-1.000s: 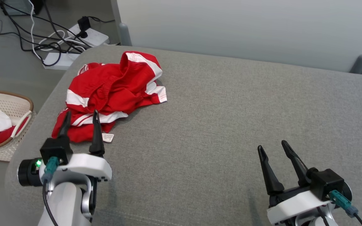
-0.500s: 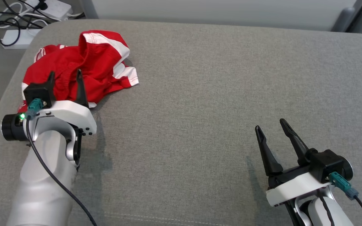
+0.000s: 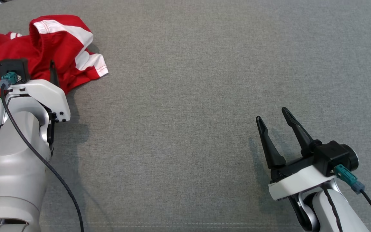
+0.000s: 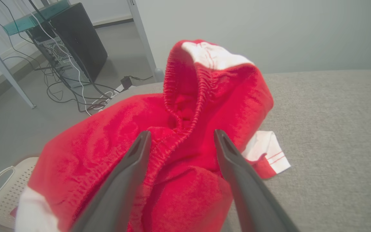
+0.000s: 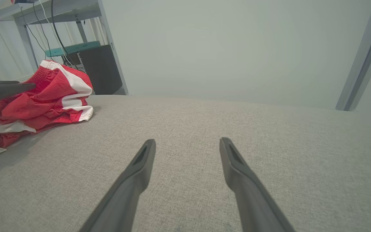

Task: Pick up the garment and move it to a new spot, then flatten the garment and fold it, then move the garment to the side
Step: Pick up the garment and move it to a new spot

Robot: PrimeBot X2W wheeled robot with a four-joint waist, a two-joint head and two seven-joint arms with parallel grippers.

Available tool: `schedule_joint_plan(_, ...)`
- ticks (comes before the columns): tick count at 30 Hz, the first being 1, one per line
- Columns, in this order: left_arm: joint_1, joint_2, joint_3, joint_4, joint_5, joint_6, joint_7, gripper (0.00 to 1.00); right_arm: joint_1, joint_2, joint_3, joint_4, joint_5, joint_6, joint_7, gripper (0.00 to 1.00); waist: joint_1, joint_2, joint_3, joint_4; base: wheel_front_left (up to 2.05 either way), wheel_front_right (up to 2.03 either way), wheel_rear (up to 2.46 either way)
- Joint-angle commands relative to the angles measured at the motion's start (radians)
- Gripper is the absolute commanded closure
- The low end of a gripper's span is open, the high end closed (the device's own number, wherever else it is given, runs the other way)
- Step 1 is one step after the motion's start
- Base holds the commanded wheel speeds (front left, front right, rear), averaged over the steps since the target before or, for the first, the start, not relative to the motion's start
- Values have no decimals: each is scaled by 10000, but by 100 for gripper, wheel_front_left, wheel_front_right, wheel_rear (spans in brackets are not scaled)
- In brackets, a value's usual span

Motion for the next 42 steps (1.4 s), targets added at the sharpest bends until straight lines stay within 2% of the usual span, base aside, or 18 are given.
schedule_joint_plan(1,-390,544,134,29,67,163,34,0,-207,28,242,-265,22,71,-136,0,0,0,130,-146,0,0,0)
schedule_joint_plan(6,-570,697,-41,454,182,379,25,0,-223,66,346,-193,54,71,-136,0,0,0,179,-276,0,0,0)
schedule_joint_plan(7,-567,712,-87,515,206,386,30,5,-228,71,370,-176,61,71,-136,0,0,0,177,-301,0,0,0)
schedule_joint_plan(9,-563,749,-166,595,251,452,-1,87,-238,79,414,-139,75,71,-136,0,0,0,158,-344,0,0,0)
schedule_joint_plan(10,-553,764,-193,627,261,492,-20,100,-241,84,433,-123,82,71,-136,0,0,0,137,-363,0,0,0)
schedule_joint_plan(15,-533,801,-331,495,307,595,-255,100,-214,104,510,-42,123,71,-136,0,0,0,-92,-422,0,0,0)
schedule_joint_plan(19,-439,761,-422,18,294,498,-343,100,-127,141,580,11,194,71,-136,0,0,0,-444,-496,0,0,0)
schedule_joint_plan(25,-122,524,-629,-1743,324,259,-356,100,78,206,613,86,320,71,-136,0,0,0,-1047,-729,0,0,0)
schedule_joint_plan(33,-168,-223,-1097,-3754,340,-175,-358,100,317,277,573,105,443,71,-136,0,0,0,-1604,-1306,0,0,0)
schedule_joint_plan(35,-248,-485,-1132,-4092,150,-460,-358,100,382,290,571,112,472,71,-136,0,0,0,-1688,-1488,0,0,0)
schedule_joint_plan(42,-492,-1131,-960,-4960,-706,-961,-359,100,532,317,580,116,548,71,-136,0,0,0,-1799,-2197,0,0,0)
